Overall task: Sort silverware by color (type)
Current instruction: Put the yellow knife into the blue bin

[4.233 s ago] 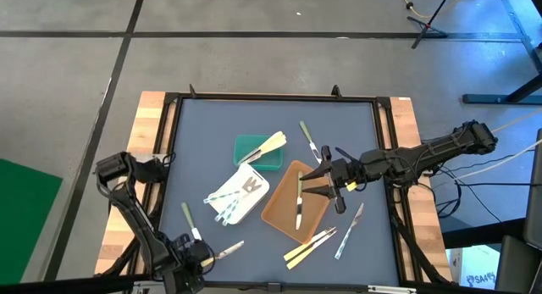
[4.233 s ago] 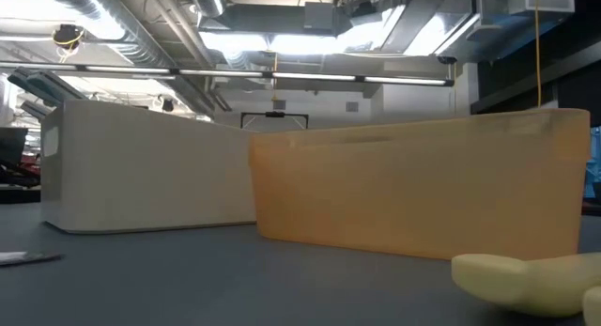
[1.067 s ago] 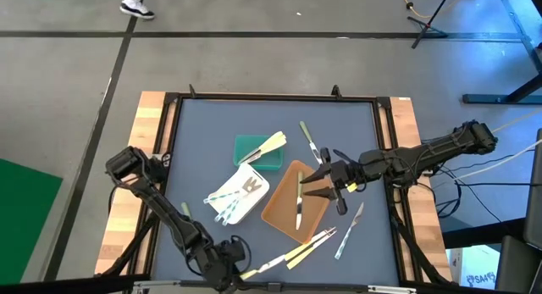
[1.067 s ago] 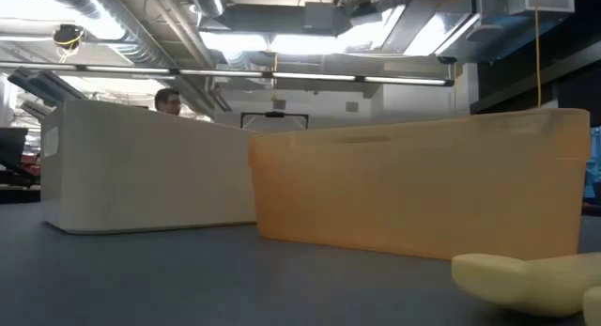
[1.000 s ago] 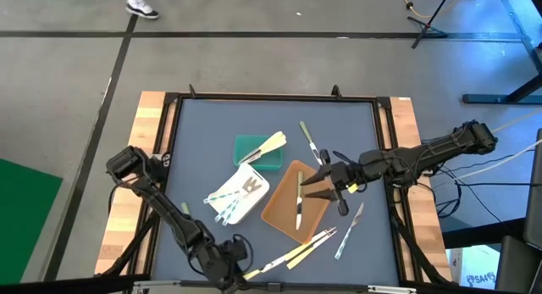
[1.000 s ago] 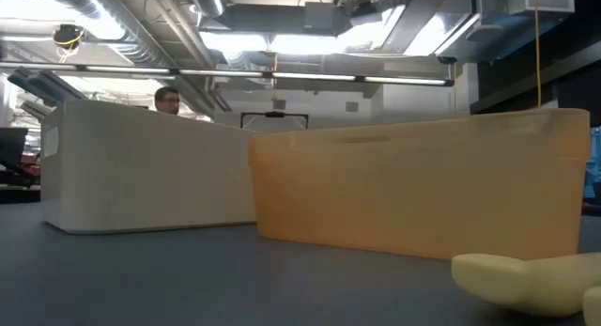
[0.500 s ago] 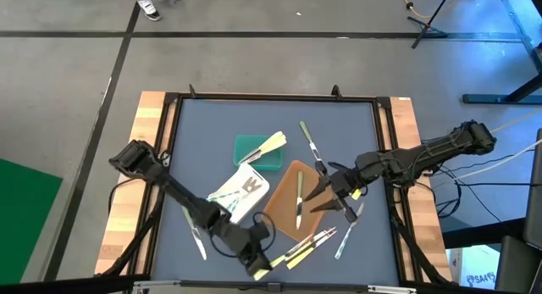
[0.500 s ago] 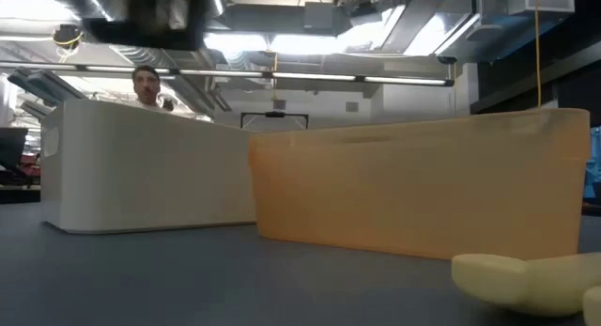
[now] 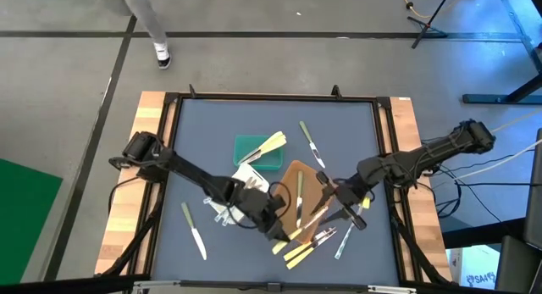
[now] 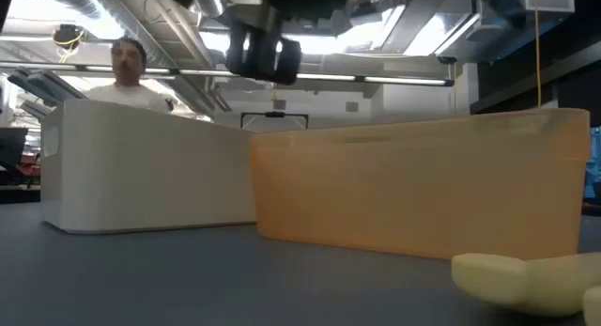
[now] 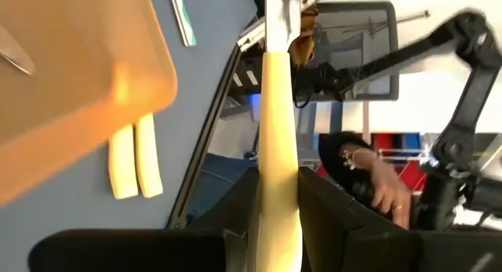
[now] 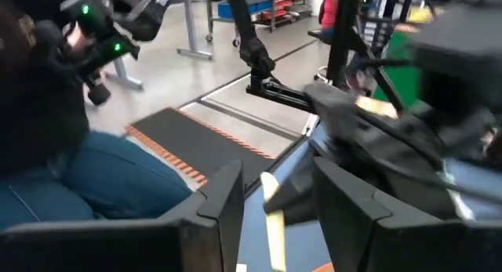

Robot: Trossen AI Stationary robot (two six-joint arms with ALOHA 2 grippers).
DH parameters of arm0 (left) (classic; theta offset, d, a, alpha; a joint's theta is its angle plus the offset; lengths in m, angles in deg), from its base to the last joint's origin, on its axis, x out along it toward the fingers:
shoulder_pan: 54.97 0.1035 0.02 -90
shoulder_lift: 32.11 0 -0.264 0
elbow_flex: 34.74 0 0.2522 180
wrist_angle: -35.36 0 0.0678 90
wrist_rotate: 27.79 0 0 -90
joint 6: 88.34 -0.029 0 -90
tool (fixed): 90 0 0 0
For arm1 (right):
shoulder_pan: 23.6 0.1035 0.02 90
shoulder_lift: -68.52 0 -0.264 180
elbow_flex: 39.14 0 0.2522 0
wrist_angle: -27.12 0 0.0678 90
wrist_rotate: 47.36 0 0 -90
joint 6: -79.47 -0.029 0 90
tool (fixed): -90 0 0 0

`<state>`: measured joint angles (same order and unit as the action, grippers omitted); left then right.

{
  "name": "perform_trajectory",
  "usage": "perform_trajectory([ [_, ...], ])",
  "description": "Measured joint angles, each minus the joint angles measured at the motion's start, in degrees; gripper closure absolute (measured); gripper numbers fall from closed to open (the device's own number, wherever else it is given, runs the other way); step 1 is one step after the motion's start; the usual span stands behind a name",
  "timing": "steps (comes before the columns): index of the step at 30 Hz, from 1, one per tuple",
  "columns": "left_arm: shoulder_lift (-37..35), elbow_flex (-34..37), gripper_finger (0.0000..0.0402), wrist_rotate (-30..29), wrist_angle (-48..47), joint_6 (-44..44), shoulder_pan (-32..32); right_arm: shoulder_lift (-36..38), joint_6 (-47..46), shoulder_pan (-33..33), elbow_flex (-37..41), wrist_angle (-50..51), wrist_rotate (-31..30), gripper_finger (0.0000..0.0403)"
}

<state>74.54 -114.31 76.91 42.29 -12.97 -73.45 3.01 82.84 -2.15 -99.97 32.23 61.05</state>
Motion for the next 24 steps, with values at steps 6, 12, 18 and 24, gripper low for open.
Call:
perform_trajectory([
  [6,0.00,0.00,0.0337,4.70,0.00,1.03,5.03,0.00,8.61,3.45,0.00,4.31,-10.59,0.0265],
  [12,0.00,0.00,0.0337,5.98,0.00,1.03,8.91,0.00,14.03,5.32,0.00,9.71,-24.22,0.0265],
  [18,0.00,0.00,0.0337,6.48,0.00,1.14,11.96,-0.06,16.85,5.21,0.00,13.26,-25.90,0.0265],
  [24,0.00,0.00,0.0337,7.48,1.06,1.17,14.28,-2.54,20.88,5.21,0.00,15.28,-30.81,0.0265],
])
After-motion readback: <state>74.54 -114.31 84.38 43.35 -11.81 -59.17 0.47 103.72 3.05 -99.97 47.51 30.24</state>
